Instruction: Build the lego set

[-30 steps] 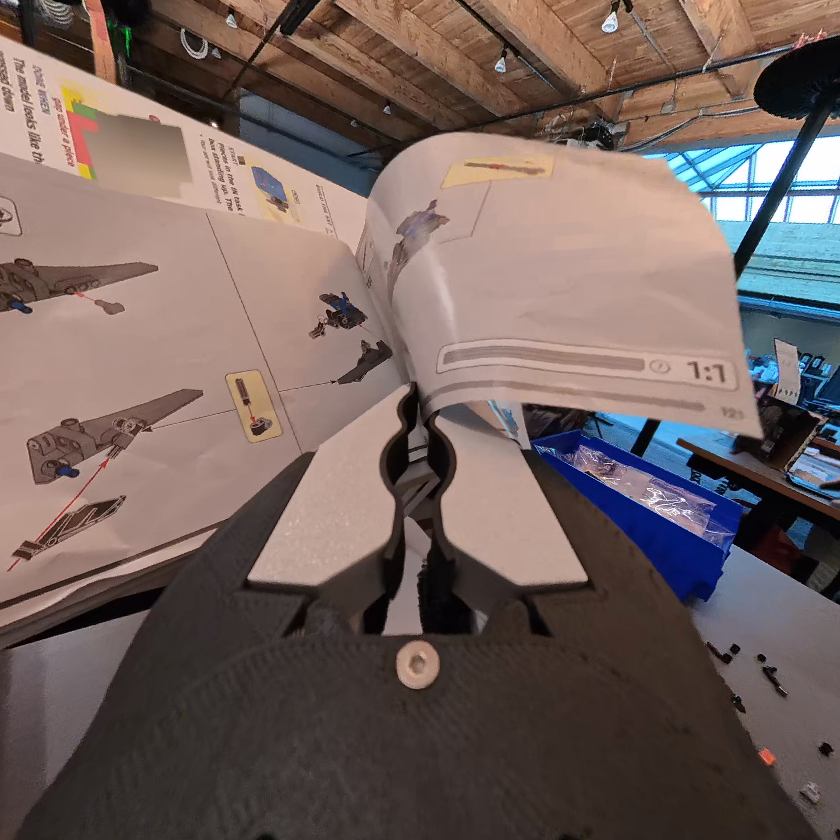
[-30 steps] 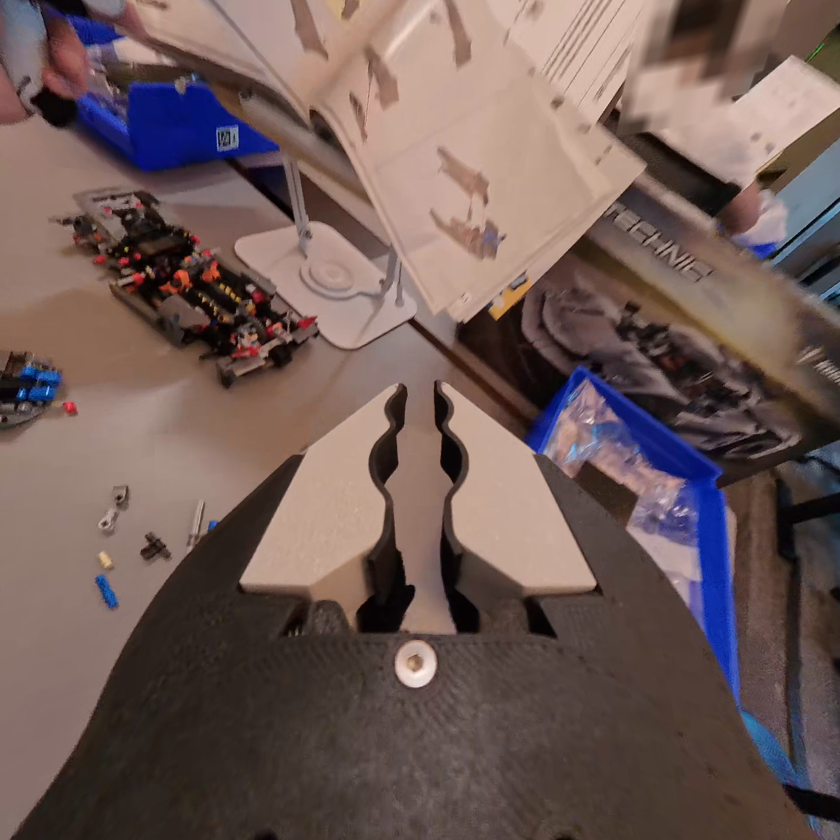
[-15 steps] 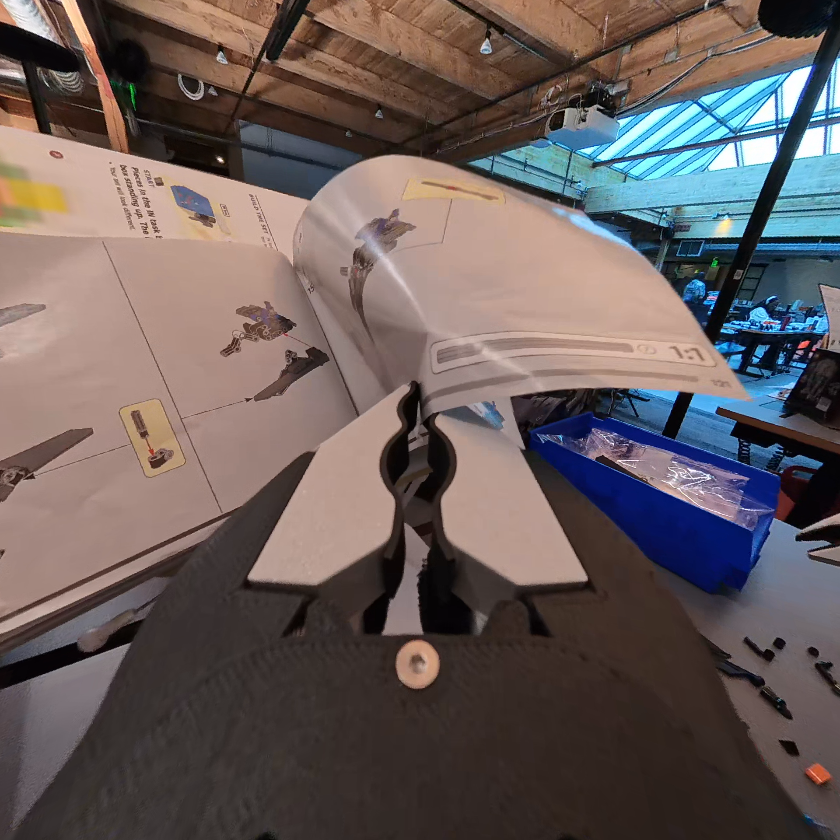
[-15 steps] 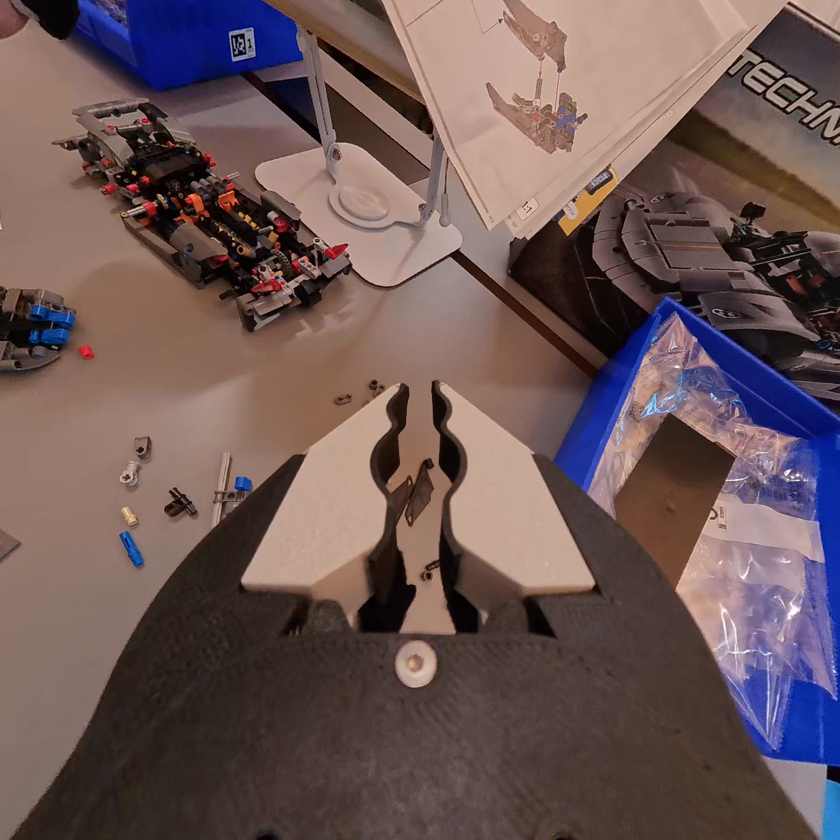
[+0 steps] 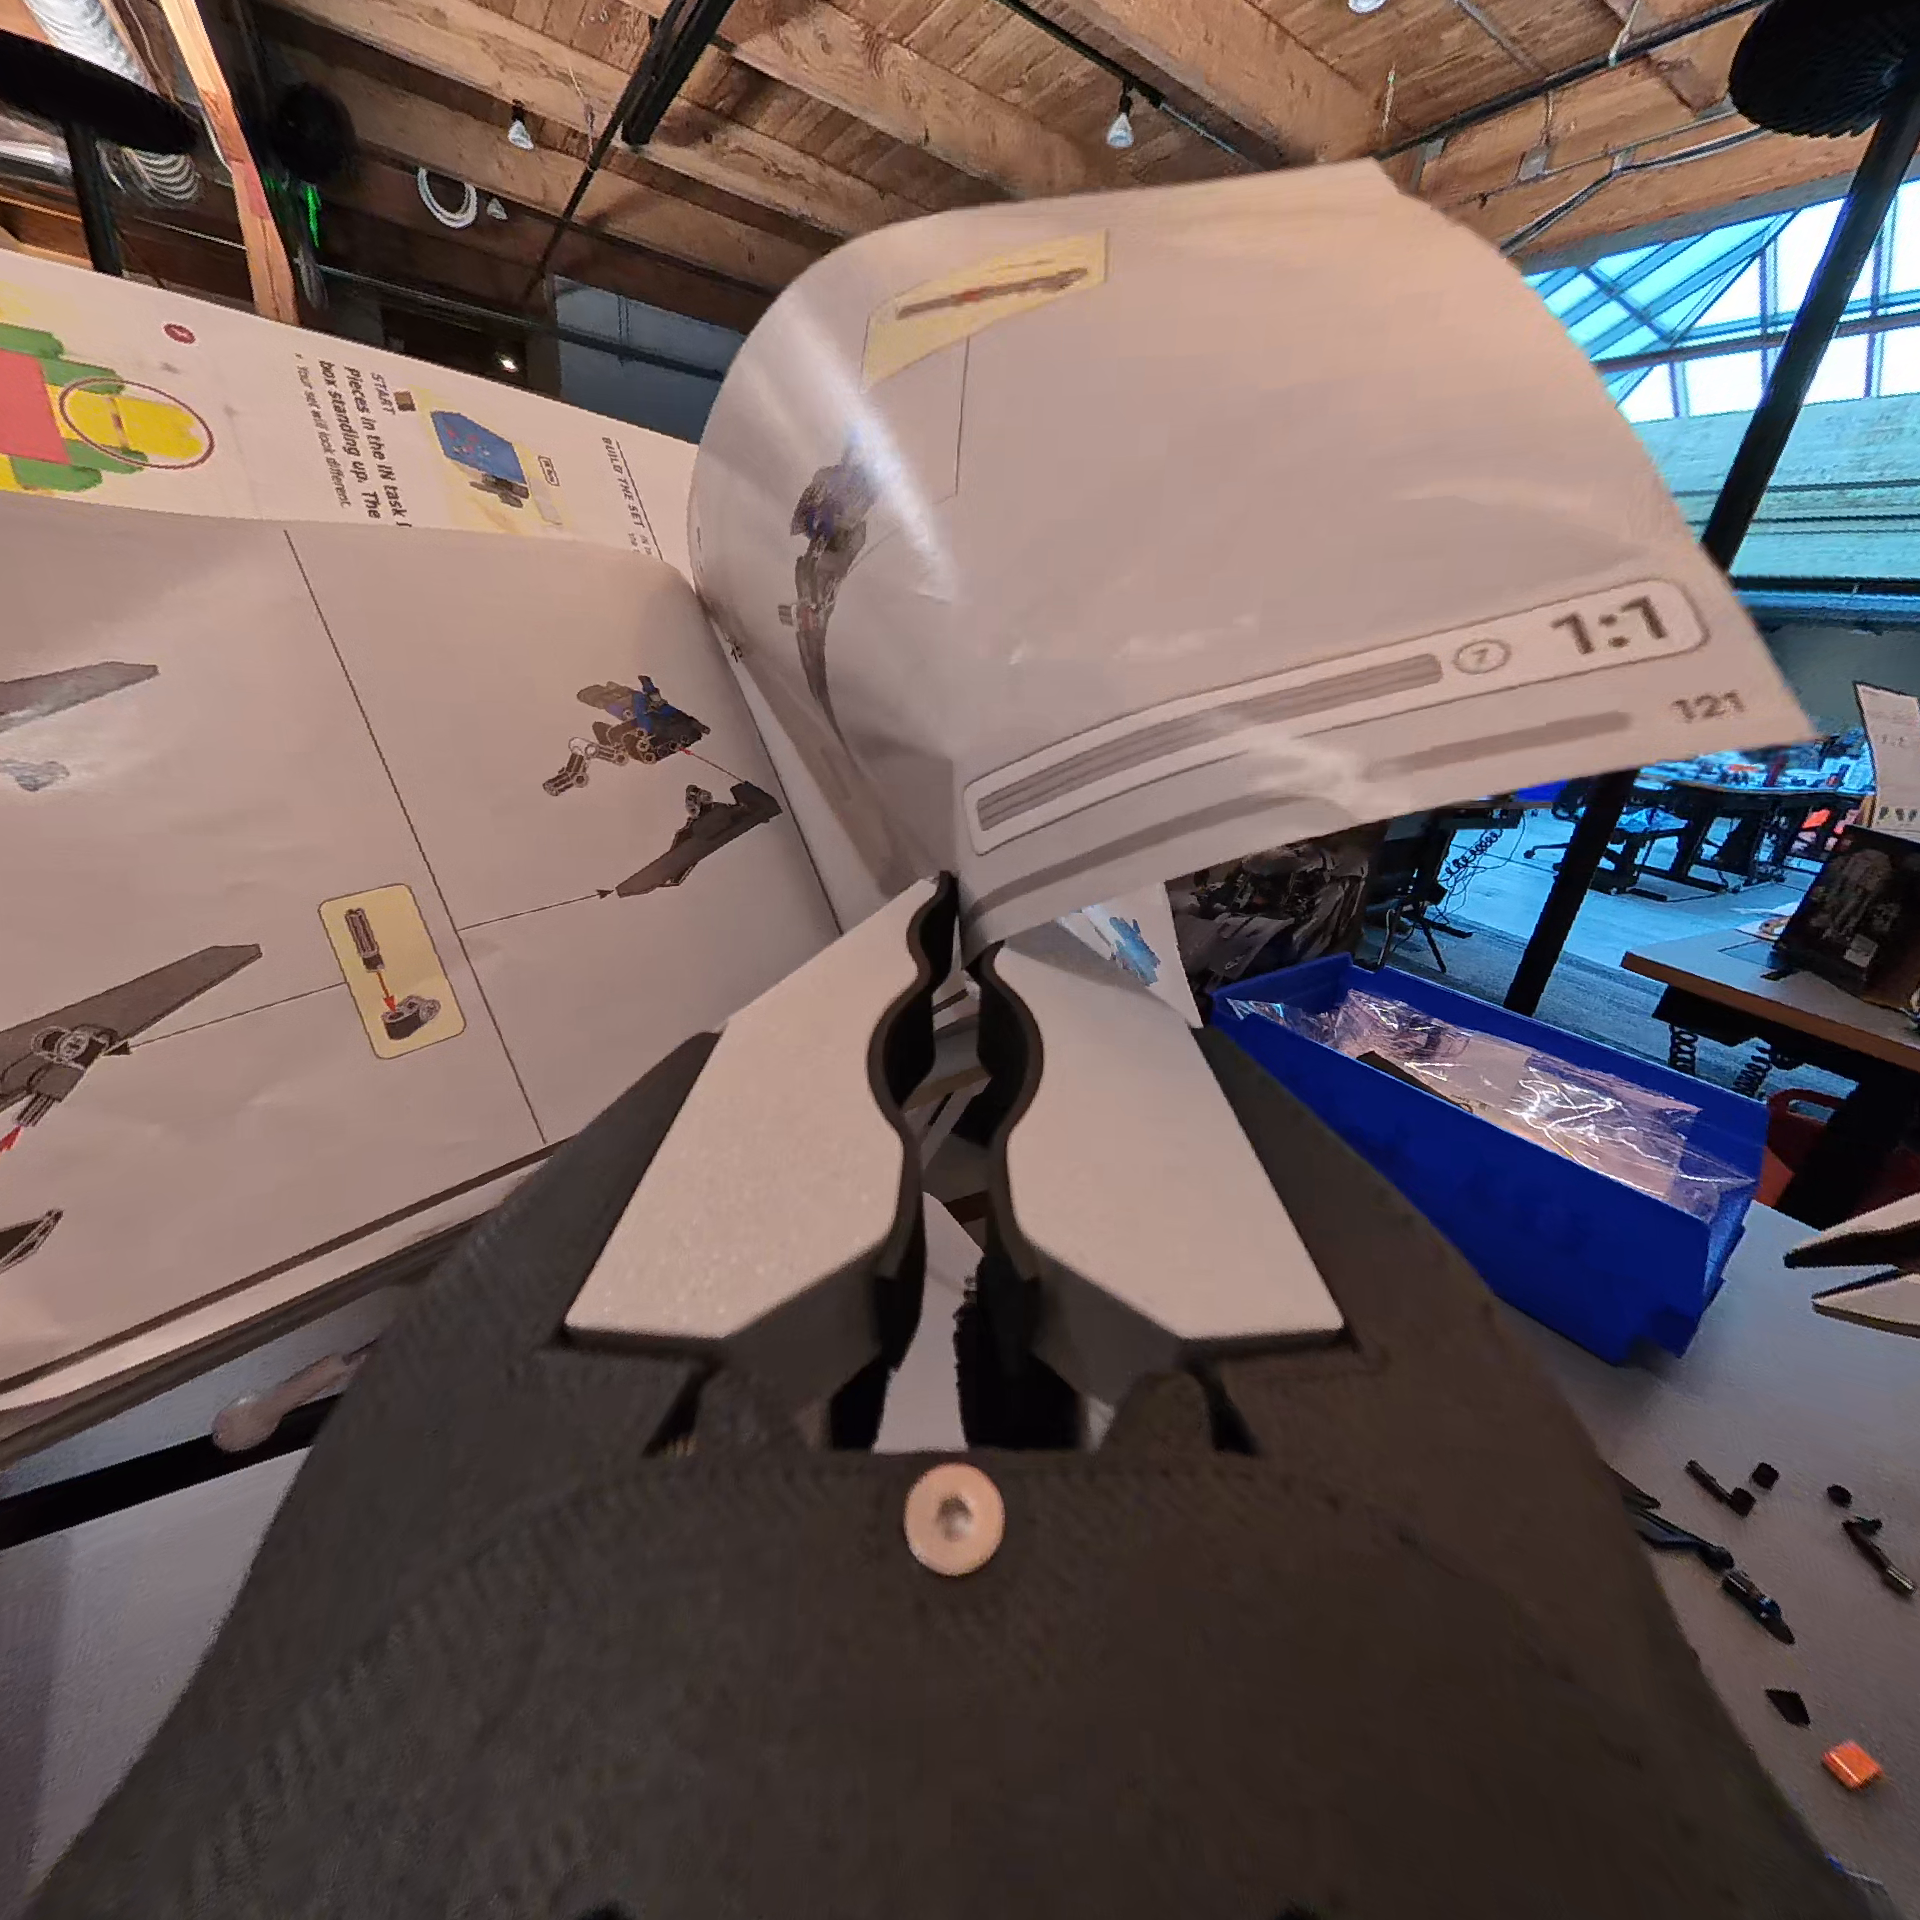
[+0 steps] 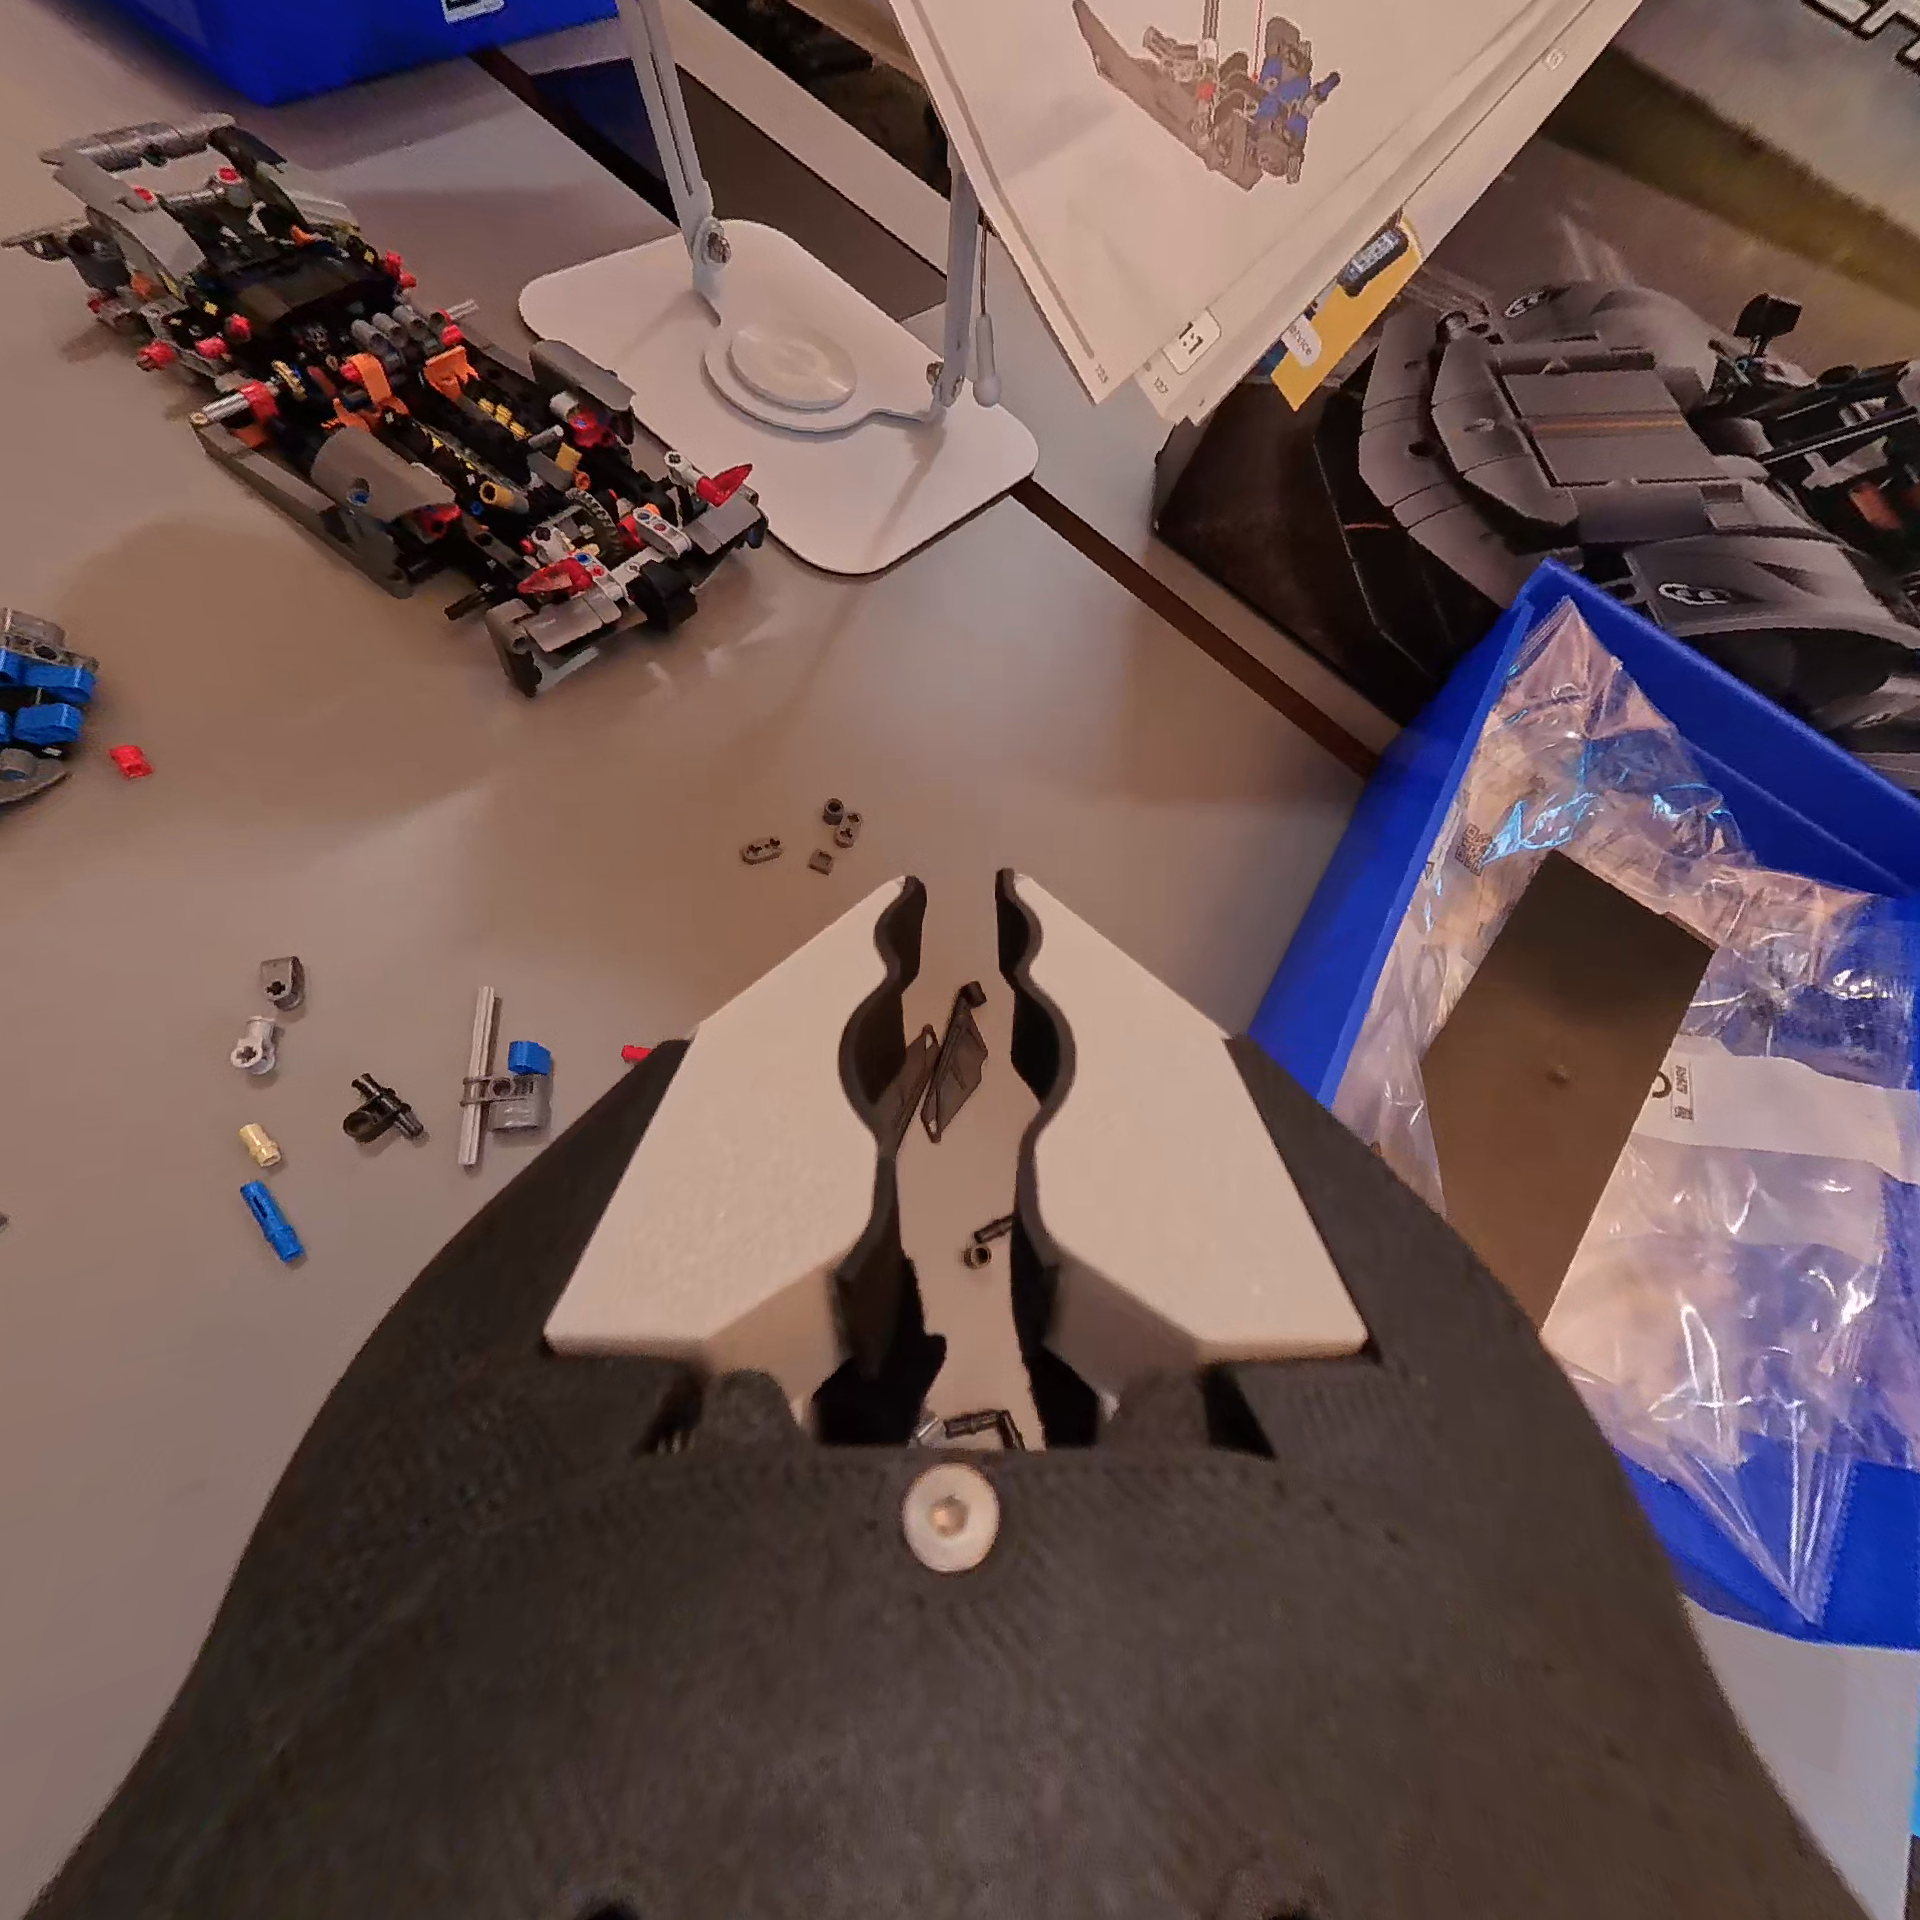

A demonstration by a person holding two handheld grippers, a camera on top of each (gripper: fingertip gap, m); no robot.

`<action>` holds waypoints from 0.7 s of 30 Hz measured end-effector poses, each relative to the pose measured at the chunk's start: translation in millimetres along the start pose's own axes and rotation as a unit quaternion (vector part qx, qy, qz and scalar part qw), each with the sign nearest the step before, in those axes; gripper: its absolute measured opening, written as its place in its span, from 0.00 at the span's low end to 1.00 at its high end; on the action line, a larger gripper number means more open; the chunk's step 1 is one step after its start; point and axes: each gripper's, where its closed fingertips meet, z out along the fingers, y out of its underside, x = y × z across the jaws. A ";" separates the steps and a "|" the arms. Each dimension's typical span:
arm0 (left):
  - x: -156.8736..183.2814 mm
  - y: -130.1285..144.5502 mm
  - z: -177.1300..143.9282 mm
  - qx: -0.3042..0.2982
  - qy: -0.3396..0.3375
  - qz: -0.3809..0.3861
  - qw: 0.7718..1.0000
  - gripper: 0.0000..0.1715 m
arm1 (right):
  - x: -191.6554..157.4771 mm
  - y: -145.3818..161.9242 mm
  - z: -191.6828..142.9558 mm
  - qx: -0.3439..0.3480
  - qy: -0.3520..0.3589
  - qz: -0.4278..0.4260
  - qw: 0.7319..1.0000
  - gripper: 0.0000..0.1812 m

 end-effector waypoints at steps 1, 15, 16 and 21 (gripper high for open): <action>0.2 0.1 0.3 0.000 0.000 -0.001 1.000 0.00 | 0.1 1.3 0.3 -0.002 -0.001 0.001 1.000 0.07; 8.5 -1.5 6.5 -0.005 0.008 0.014 1.000 0.00 | 5.0 60.1 21.0 -0.094 -0.020 0.076 0.992 0.14; 8.9 -1.0 7.1 -0.005 0.010 0.011 1.000 0.00 | 4.5 66.6 23.8 -0.103 -0.024 0.082 0.991 0.15; 9.2 -0.2 8.5 -0.005 0.010 0.007 1.000 0.00 | 4.9 96.8 42.8 -0.150 -0.022 0.095 0.984 0.14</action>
